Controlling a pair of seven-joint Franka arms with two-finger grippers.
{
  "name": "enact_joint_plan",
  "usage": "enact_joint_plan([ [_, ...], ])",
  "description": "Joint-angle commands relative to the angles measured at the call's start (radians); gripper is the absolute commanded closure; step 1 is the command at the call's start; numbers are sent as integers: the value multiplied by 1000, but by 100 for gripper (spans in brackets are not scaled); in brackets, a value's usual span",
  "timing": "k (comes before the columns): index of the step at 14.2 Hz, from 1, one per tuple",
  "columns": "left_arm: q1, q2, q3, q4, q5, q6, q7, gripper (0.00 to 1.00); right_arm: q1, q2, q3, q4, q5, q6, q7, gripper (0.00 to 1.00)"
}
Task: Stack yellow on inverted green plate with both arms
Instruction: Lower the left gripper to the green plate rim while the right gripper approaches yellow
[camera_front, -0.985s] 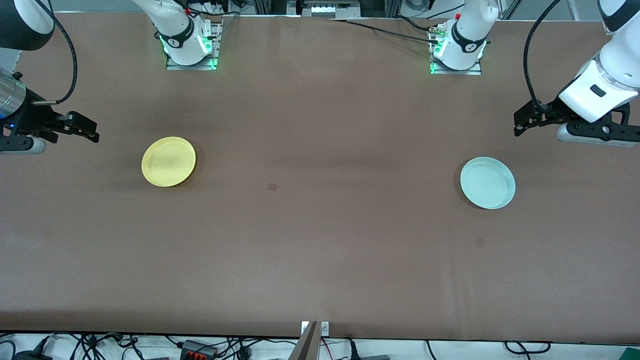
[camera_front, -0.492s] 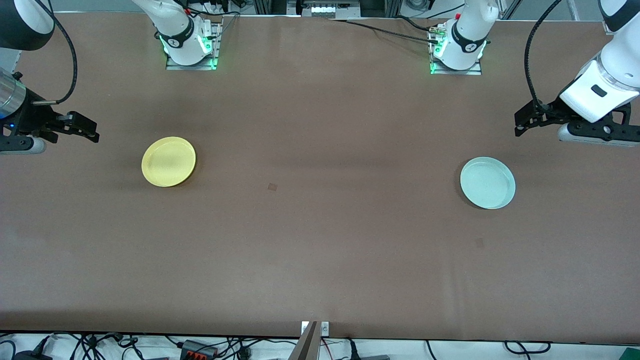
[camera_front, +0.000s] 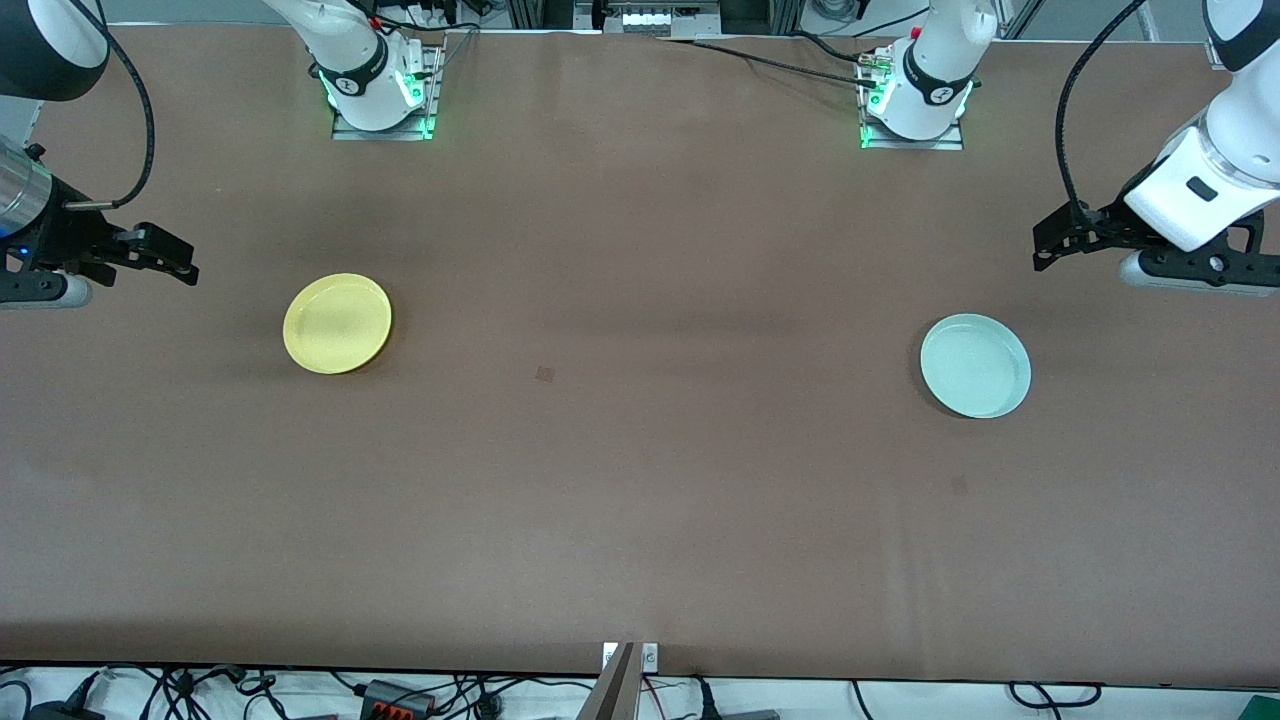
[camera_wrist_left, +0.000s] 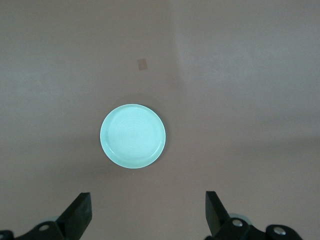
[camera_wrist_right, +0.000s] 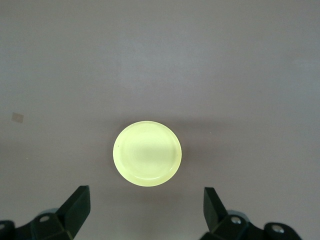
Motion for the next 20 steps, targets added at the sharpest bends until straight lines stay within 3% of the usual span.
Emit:
enact_joint_plan([
  [1,4,77,-1,55,2,-21,-11,0,-5,-9,6,-5,13,-7,-11,0],
  [5,56,143,6,56,14,-31,27,0,-6,-7,6,-4,13,-6,-11,0],
  [9,96,295,6,36,17,39,78,0,-6,-9,6,-4,13,-6,-11,0],
  [15,260,381,-2,-207,13,480,386,0,-8,-7,6,-5,13,-7,-11,0],
  [20,369,535,-23,-210,-54,605,579,5,-10,-4,4,-5,13,-24,-24,0],
])
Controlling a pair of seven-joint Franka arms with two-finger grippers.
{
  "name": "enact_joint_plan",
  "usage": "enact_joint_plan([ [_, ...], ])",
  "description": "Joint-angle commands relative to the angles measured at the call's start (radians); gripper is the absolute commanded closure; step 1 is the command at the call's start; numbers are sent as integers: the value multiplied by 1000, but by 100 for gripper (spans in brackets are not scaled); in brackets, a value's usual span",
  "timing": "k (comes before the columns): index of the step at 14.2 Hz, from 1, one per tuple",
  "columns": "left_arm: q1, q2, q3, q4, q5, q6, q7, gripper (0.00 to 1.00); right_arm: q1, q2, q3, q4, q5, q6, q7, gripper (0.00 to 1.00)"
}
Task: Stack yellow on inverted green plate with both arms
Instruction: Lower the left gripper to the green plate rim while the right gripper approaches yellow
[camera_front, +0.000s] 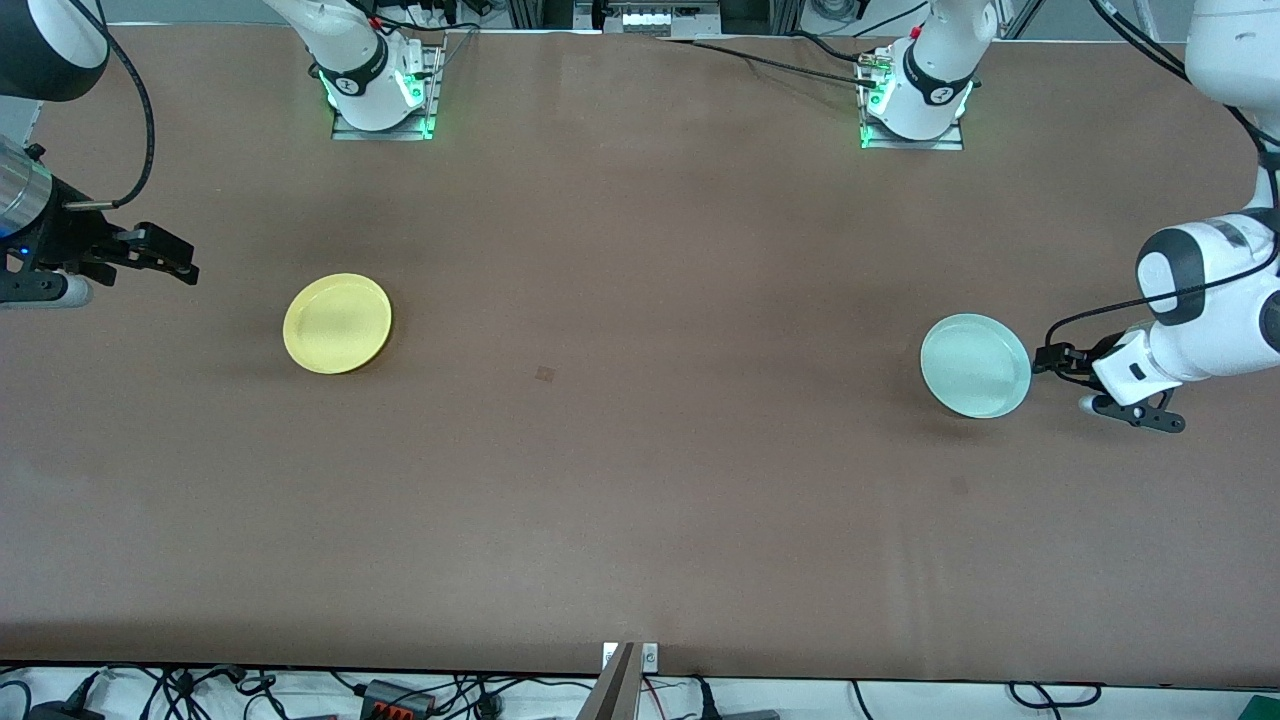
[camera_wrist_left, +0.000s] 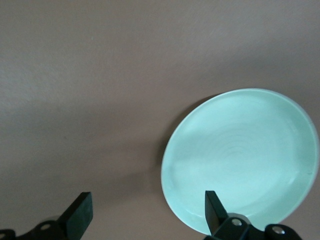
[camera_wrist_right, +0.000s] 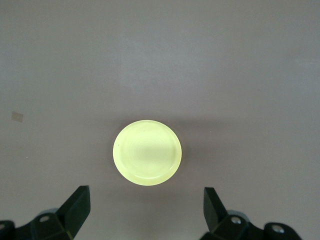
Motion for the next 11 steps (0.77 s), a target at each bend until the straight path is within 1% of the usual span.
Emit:
enact_joint_plan([
  [1,53,64,-37,9,-72,35,114,10,-8,0,4,-5,13,-18,-26,0],
  [2,65,75,-39,9,-100,35,145,14,-8,8,6,-5,13,-18,-26,0],
  [4,67,97,-39,17,-164,34,183,18,5,28,6,-5,13,-23,-26,0],
  [5,68,103,-39,18,-180,34,197,18,21,45,6,-5,13,-31,-26,0],
  [7,70,107,-39,18,-188,34,200,22,57,90,6,-7,15,-32,-18,0],
  [8,68,109,-39,18,-188,34,202,30,84,117,6,-7,13,-31,-15,0],
  [9,68,115,-39,20,-188,34,202,43,101,140,6,-10,13,-28,-12,0],
  [10,68,123,-39,21,-186,35,211,62,120,164,6,-14,15,-23,-9,0],
  [11,68,130,-37,38,-186,32,229,76,130,175,6,-25,15,-11,-6,0],
])
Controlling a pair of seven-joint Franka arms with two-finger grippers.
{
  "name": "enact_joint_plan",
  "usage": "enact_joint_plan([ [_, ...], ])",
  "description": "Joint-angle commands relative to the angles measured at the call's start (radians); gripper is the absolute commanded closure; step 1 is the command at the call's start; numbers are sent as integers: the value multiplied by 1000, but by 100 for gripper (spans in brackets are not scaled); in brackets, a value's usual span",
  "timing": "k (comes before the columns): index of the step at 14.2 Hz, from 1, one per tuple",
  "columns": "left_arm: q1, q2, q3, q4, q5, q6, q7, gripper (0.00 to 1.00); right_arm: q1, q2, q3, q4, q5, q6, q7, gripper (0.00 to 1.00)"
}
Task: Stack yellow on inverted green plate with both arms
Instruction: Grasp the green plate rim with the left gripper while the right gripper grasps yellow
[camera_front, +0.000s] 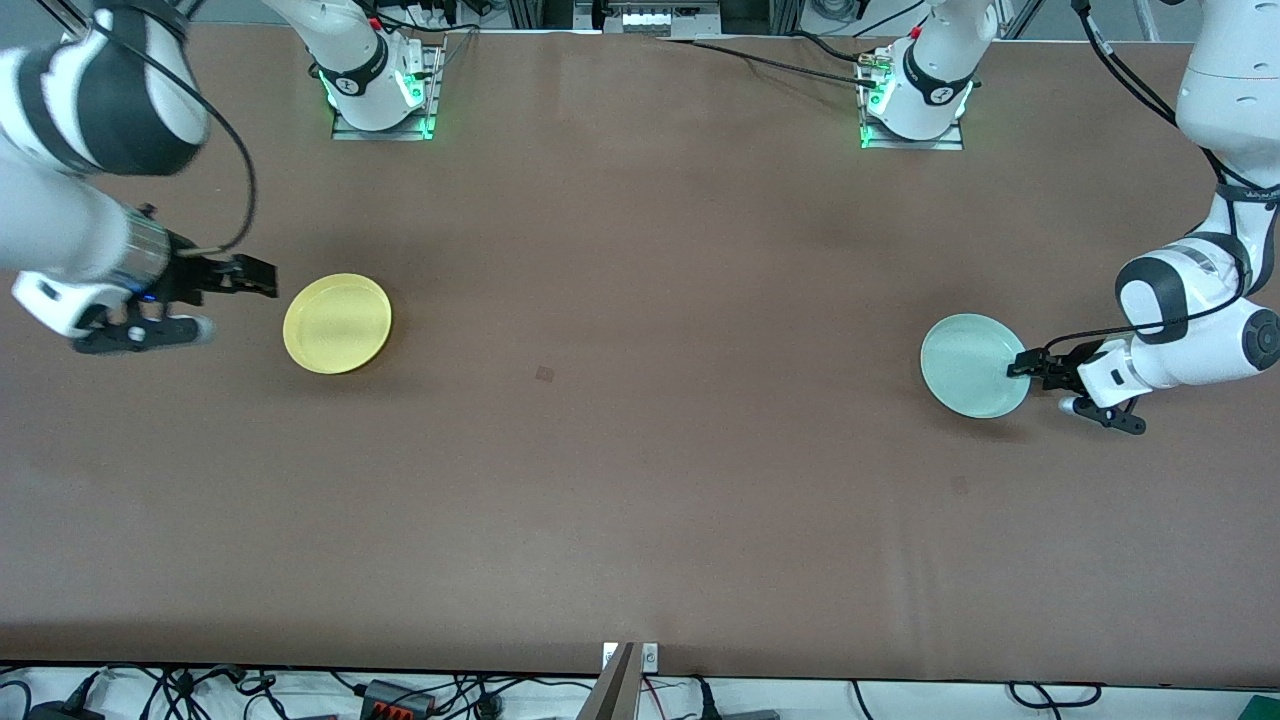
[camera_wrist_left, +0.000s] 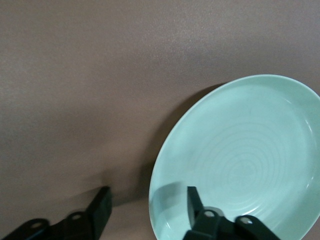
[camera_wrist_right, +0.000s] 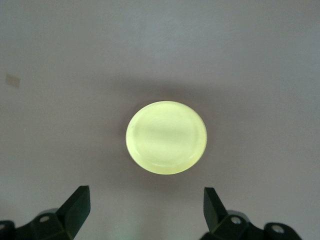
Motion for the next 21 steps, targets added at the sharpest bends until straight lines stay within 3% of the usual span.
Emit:
enact_joint_plan([
  [1,15,28,-12,45,-28,-7,79,92,28,43,-2,-18,13,25,3,0],
  [3,13,31,-11,74,-25,-7,86,99,26,64,-2,-45,32,45,3,0],
  [7,-2,28,-14,120,-25,-8,84,99,26,72,-2,-145,36,107,25,0],
  [11,-13,-3,-63,155,-20,-21,66,99,31,106,-2,-214,37,175,44,0],
  [14,-57,-10,-66,268,3,-167,23,99,31,170,-2,-214,39,213,46,0],
  [17,-144,-13,-72,413,180,-309,-159,99,34,212,-2,-214,39,227,46,0],
  [21,-308,-46,-71,473,321,-461,-464,99,38,250,-1,-217,40,239,46,0],
])
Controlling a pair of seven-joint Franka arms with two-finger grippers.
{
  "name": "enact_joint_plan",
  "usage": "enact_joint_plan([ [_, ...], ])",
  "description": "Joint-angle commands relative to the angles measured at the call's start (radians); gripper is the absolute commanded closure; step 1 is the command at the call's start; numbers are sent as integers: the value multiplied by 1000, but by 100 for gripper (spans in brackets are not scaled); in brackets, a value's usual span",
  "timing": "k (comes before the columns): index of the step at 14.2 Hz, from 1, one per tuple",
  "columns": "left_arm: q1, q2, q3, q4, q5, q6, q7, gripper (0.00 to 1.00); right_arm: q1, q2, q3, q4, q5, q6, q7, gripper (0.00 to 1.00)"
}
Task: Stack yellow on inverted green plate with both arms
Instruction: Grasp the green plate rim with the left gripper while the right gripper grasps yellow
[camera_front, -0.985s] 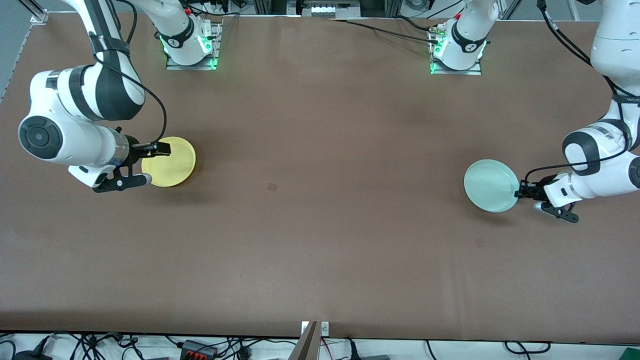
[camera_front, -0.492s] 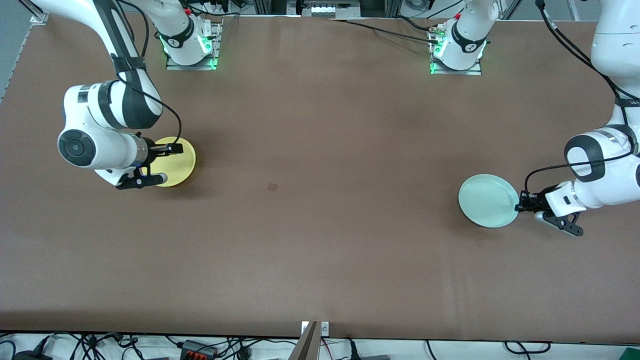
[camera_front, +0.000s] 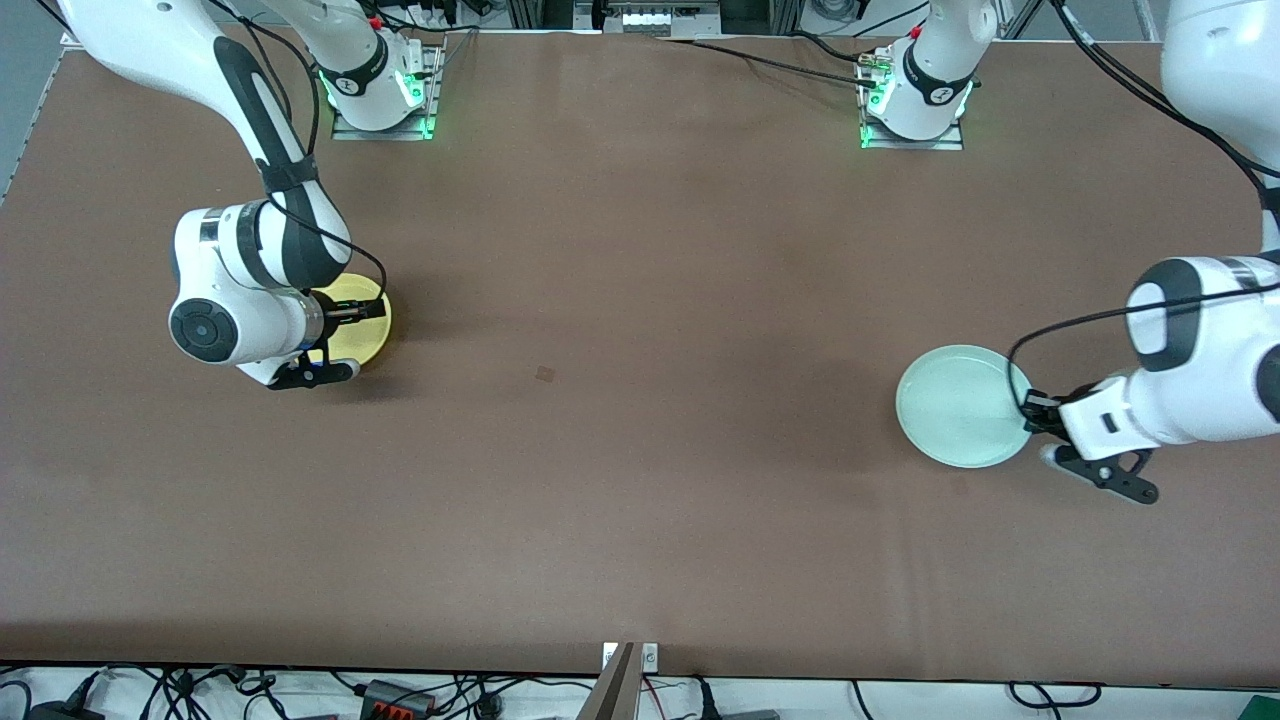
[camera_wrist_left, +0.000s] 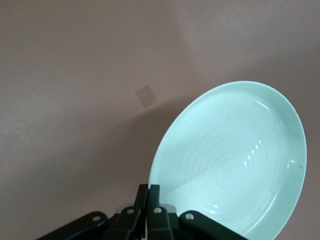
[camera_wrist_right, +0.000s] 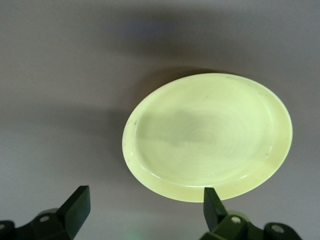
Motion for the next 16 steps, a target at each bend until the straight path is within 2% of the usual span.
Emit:
enact_joint_plan([
  [1,-117,-12,10,41,137,-101,-196,99,18,25,2,-1,12,31,20,0],
  [4,-245,-12,8,79,243,-236,-401,99,57,71,2,-1,12,83,57,0],
  [8,-430,-11,11,79,404,-365,-720,99,74,60,-3,3,12,70,105,0],
  [11,-549,9,15,81,532,-442,-840,99,-7,0,-10,10,5,42,64,0],
  [14,-636,35,19,81,623,-474,-907,99,-139,55,-10,11,0,91,-38,0],
  [16,-702,63,22,81,708,-525,-965,99,-181,103,-10,10,0,149,-75,0],
])
